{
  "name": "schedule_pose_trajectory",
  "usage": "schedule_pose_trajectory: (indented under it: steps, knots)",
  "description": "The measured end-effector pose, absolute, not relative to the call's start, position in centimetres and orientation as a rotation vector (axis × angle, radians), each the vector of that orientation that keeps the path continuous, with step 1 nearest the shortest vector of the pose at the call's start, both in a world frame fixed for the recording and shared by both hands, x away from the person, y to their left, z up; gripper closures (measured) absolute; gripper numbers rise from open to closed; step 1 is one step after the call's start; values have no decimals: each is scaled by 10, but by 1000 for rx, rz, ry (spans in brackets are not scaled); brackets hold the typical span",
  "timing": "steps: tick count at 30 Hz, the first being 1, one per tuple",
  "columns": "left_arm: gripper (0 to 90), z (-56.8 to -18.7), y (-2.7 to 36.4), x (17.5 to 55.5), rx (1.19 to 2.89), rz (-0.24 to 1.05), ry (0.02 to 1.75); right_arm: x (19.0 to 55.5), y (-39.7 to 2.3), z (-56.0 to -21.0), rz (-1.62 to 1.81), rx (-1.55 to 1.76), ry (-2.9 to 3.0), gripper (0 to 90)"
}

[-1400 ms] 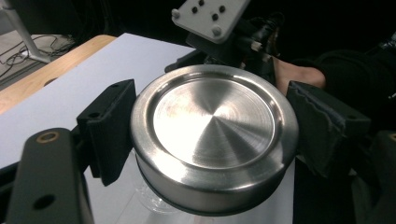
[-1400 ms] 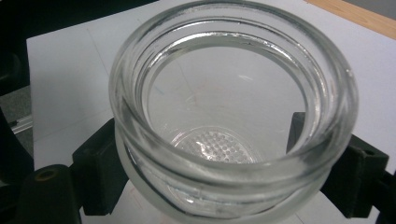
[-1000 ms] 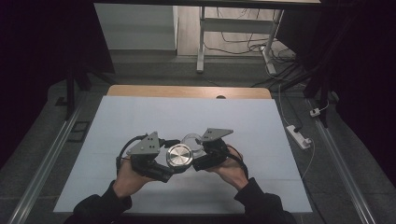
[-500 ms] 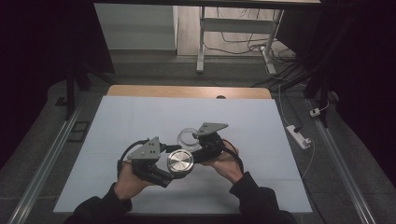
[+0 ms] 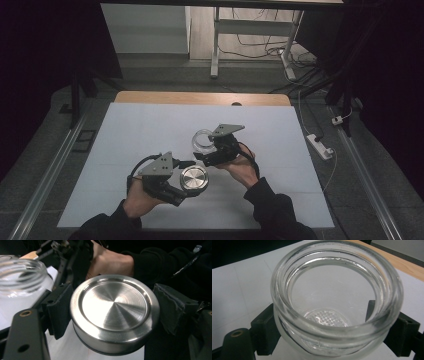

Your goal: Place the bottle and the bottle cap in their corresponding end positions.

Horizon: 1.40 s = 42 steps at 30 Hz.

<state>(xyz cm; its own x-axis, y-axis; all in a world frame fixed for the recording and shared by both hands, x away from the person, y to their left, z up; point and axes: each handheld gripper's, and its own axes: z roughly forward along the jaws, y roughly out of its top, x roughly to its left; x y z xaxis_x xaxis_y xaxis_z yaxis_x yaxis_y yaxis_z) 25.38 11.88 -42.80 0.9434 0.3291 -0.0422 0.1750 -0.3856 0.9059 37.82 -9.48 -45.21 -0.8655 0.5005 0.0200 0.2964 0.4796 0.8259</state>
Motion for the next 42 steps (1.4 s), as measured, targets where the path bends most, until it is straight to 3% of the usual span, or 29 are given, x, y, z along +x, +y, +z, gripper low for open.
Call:
schedule_pose_trajectory:
  steps: [42]
  knots:
    - [208,-523,99,308,2123,199,522,457,-68,-479,1206,806,2446,152]
